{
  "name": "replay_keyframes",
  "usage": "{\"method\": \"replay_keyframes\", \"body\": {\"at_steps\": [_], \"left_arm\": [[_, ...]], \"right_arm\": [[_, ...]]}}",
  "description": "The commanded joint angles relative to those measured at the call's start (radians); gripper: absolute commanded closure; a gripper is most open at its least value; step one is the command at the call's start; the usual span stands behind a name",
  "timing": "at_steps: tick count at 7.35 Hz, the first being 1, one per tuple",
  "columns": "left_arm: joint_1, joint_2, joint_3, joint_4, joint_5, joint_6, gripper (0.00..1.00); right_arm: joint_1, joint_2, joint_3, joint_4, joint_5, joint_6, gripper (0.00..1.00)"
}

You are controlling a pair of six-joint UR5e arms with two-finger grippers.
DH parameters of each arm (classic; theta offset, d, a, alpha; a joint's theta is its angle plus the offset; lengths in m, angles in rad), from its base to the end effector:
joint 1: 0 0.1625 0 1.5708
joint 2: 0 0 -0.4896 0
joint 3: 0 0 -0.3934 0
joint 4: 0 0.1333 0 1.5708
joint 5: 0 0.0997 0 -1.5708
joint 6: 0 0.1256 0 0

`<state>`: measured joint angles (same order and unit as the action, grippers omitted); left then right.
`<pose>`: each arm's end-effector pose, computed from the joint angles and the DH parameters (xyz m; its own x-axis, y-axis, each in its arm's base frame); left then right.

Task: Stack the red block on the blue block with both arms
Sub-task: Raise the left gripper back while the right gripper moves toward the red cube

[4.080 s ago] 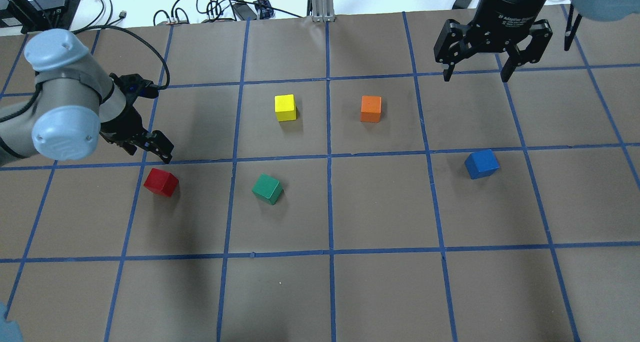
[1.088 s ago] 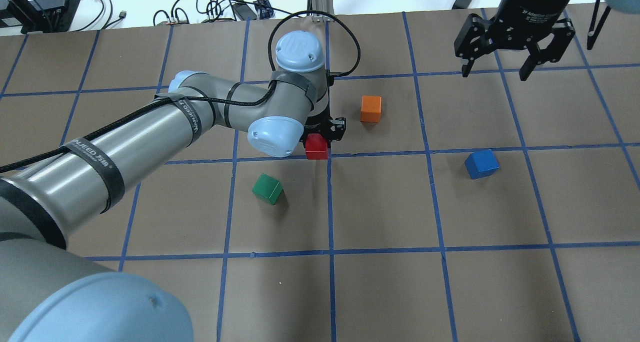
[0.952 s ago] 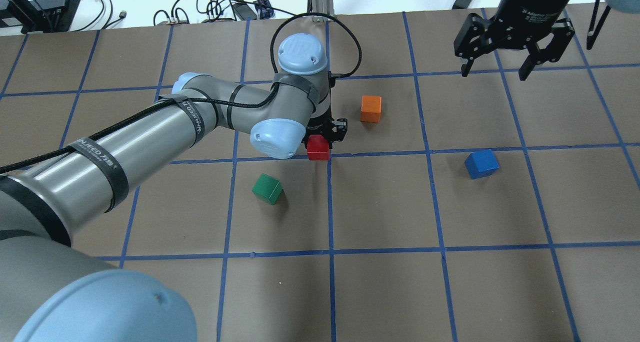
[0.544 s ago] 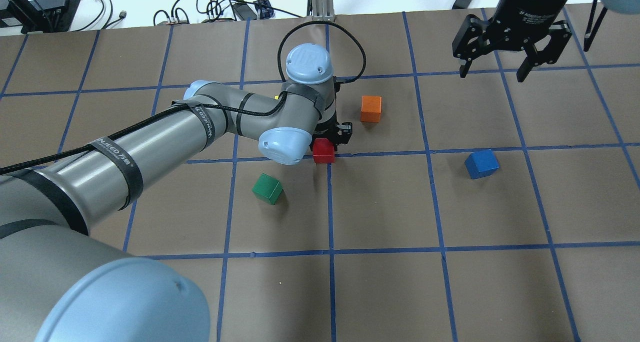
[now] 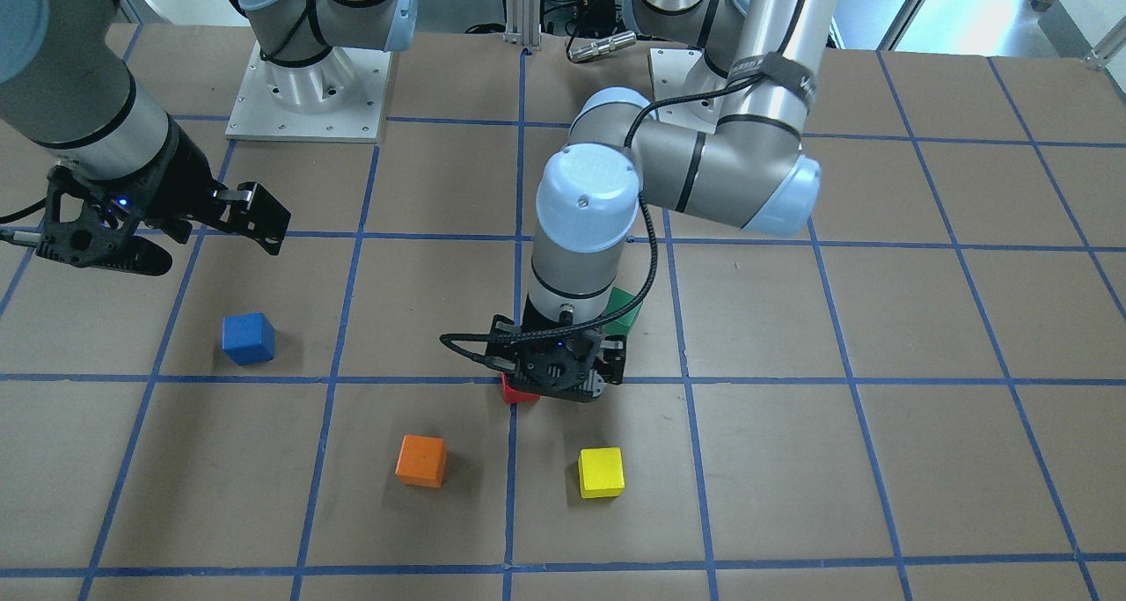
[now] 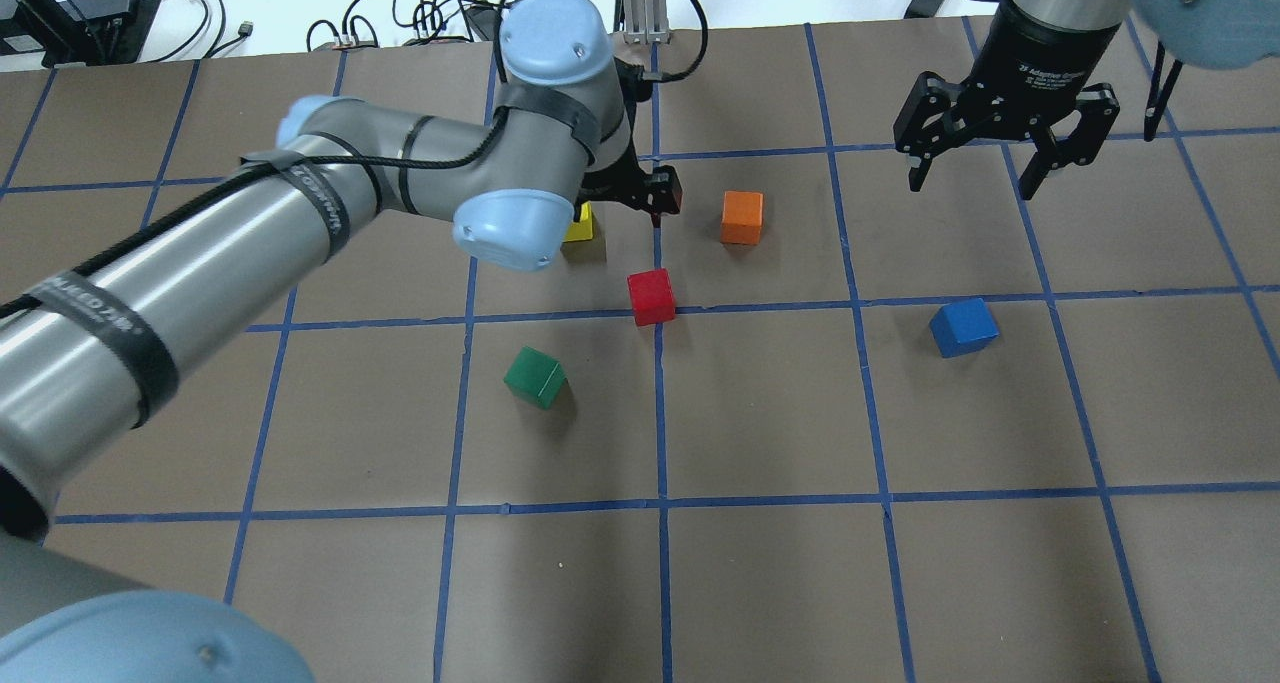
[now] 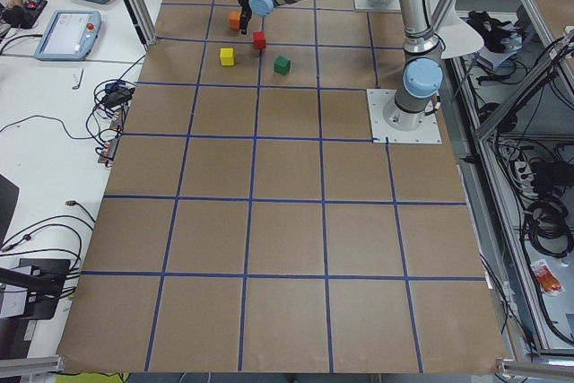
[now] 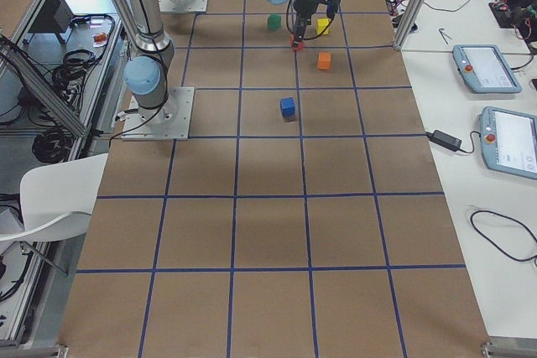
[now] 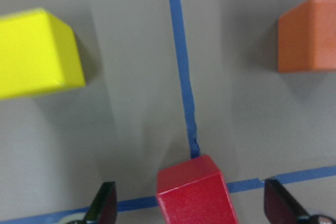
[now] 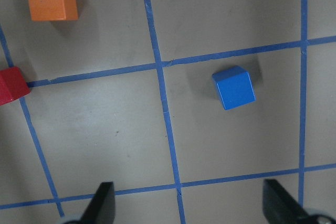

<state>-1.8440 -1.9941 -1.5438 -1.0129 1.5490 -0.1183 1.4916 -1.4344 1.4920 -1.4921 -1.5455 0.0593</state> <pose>-0.3152 -0.6206 0.3491 -0.9864 0.1591 0.0403 0.1509 0.9760 -0.1572 0.0932 -0.5501 0.4870 -0.9899 0.1409 -0.0170 0.1373 0.9810 0.1371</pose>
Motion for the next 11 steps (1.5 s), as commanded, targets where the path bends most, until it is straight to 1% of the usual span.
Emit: {"method": "replay_keyframes", "body": {"at_steps": [1,2,3,4,5,6,7,8,10,11], "left_arm": [[0.092,0.127,0.107,-0.302,-0.003,0.132,0.0],[0.135,0.183,0.137,-0.416,-0.004,0.173,0.0],[0.166,0.24,0.136,-0.477,0.012,0.204,0.0],[0.227,0.302,0.133,-0.625,0.075,0.306,0.0],[0.255,0.357,0.128,-0.631,0.06,0.298,0.0],[0.249,0.379,0.104,-0.627,0.062,0.208,0.0],[0.247,0.383,0.073,-0.56,0.063,0.201,0.0],[0.247,0.383,0.058,-0.528,0.066,0.189,0.0],[0.246,0.38,0.051,-0.521,0.054,0.187,0.0],[0.246,0.383,0.047,-0.521,0.054,0.206,0.0]], "right_arm": [[0.027,0.011,-0.002,-0.022,0.001,0.002,0.0],[0.068,0.028,0.002,-0.095,0.001,0.002,0.0],[0.122,0.076,-0.001,-0.178,0.001,0.002,0.0],[0.18,0.125,0.001,-0.227,-0.001,0.005,0.0],[0.221,0.167,0.001,-0.272,-0.001,0.008,0.0],[0.255,0.201,0.004,-0.316,0.001,0.007,0.0],[0.281,0.233,0.002,-0.326,0.001,0.008,0.0],[0.318,0.251,0.002,-0.359,0.002,0.045,0.0],[0.384,0.31,0.002,-0.46,0.001,0.146,0.0],[0.394,0.333,0.002,-0.465,0.002,0.152,0.0]]}}
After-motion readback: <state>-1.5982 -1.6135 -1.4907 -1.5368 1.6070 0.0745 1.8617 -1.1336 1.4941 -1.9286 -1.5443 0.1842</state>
